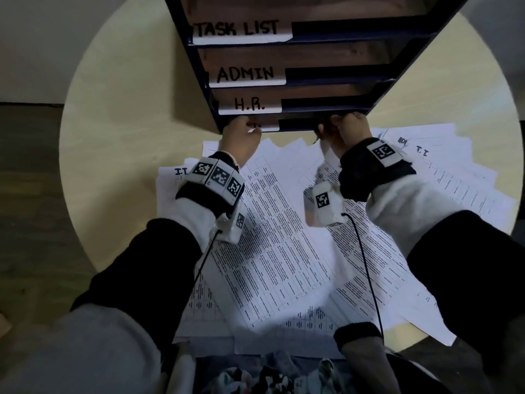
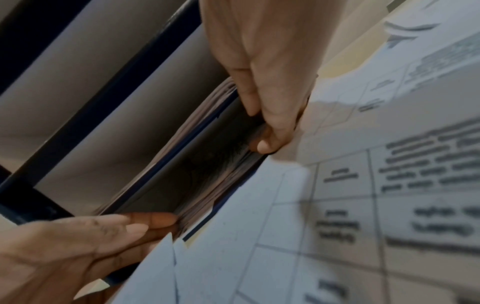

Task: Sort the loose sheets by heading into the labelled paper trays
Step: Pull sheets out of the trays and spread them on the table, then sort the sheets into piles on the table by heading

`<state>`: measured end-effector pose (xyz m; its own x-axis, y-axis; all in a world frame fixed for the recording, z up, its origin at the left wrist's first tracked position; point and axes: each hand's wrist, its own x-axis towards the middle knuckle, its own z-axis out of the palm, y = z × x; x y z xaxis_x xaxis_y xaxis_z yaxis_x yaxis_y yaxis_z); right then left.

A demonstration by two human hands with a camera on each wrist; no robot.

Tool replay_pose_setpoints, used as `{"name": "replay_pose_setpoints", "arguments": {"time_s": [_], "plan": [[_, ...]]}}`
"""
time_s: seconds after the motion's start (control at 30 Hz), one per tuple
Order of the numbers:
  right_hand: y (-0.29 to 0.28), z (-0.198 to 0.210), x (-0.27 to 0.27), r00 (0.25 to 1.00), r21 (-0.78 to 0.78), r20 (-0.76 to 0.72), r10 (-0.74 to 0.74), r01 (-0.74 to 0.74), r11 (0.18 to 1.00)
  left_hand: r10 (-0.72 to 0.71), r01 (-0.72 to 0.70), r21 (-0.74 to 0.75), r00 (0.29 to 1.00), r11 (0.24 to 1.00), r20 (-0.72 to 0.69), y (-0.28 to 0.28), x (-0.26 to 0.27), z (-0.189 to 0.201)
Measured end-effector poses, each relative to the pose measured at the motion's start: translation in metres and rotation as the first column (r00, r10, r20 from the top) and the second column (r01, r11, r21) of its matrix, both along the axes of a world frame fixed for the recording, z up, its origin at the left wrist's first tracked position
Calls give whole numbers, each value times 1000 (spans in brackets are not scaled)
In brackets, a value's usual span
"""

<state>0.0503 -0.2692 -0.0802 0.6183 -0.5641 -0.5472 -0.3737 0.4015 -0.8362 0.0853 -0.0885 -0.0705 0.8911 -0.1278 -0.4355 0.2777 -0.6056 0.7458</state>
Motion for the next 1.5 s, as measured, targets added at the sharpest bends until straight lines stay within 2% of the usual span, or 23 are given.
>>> {"name": "replay_pose_setpoints", "arguments": {"time_s": [0.2,0.27,0.33,0.37,0.43,0.47,0.5,0.53,0.6,0.7,0.8,0.9,1.0,1.07,1.13,1.2,1.3,1.4,1.5], "plan": [[1,9,-9,996,51,68,65,-69,996,-60,61,-112,998,992,14,18,-8,18],[4,17,-19,990,49,88,108,-112,992,-94,96,-78,995,992,27,31,-16,25],[9,26,-32,973,-36,52,224,-223,974,-180,180,62,984,982,5,44,-26,27],[14,28,-40,951,-127,10,309,-305,944,-244,242,190,970,952,-9,49,-30,25],[24,28,-56,893,-286,-77,443,-445,849,-366,350,491,928,798,-66,57,-36,21],[28,24,-63,864,-323,-122,489,-501,803,-388,360,579,918,731,-81,57,-39,20],[33,20,-71,833,-340,-167,528,-551,762,-387,345,612,919,712,-69,56,-42,22],[37,18,-78,804,-347,-202,559,-592,727,-382,324,608,923,724,-36,55,-45,21],[43,12,-91,769,-356,-260,583,-638,683,-394,308,572,918,760,29,50,-51,20],[49,13,-105,724,-366,-341,599,-689,625,-455,369,537,890,758,31,40,-60,19],[53,13,-117,694,-370,-372,616,-719,588,-460,372,414,877,831,136,29,-70,17],[52,11,-124,681,-335,-384,624,-732,593,-369,340,145,886,929,281,23,-78,23],[48,12,-130,698,-314,-304,649,-716,623,-230,271,-133,937,953,264,21,-86,34],[46,11,-132,695,-321,-252,673,-717,619,-200,255,-188,943,949,268,21,-89,38],[42,11,-133,733,-332,-205,649,-675,658,-194,246,-169,942,954,275,26,-88,39],[33,11,-136,822,-302,-155,547,-567,766,-180,216,-128,952,968,247,36,-84,33],[19,8,-142,908,-256,-123,401,-419,871,-39,60,-130,986,990,162,57,-76,27],[19,11,-144,928,-193,-89,361,-372,908,89,-82,-289,996,954,11,73,-71,24],[23,16,-142,905,-158,-87,417,-426,891,124,-198,-476,975,857,-182,75,-76,28]]}}
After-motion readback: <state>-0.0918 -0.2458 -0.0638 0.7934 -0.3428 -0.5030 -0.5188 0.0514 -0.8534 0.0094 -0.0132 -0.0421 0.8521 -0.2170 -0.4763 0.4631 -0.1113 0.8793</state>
